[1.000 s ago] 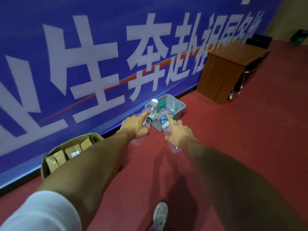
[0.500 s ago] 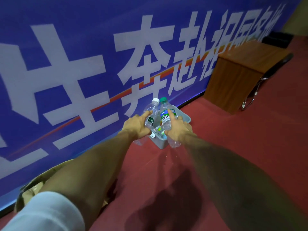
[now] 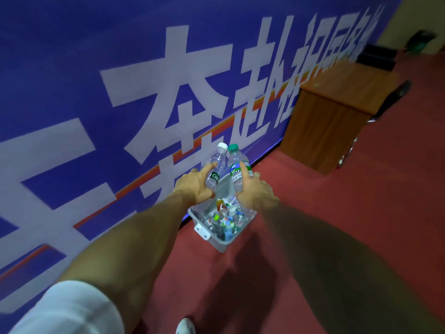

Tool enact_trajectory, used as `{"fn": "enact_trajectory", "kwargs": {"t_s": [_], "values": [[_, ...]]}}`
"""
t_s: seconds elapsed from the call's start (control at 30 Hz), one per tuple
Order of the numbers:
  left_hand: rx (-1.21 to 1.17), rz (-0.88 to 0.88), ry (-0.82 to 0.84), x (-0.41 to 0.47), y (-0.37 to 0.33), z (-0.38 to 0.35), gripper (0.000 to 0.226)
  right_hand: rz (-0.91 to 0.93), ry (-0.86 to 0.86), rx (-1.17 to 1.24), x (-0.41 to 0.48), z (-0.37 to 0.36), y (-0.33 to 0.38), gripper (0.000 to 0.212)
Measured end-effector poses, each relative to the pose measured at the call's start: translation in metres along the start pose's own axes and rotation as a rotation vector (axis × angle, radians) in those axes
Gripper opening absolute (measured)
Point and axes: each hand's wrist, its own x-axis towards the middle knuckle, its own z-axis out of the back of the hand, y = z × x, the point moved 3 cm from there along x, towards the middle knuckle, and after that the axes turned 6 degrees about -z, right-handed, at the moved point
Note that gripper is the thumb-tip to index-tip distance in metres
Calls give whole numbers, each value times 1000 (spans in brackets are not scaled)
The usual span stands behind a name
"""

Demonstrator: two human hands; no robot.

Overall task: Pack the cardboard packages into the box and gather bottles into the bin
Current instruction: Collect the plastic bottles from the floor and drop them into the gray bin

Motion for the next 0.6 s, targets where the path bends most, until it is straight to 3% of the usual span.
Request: {"fn": "enact_trajectory", "kwargs": {"t_s": [0.23,0.4,0.6], "values": [[-96,-51,69,99,-18,-15,97,-109,15,119,96,10,-28,105],[-112,11,65,152,-13,-51,100,-44,23,100,157,-5,-51,99],[-145,106,65,204,18,-125,102,21,41,82,233,-73,-71,97]]}}
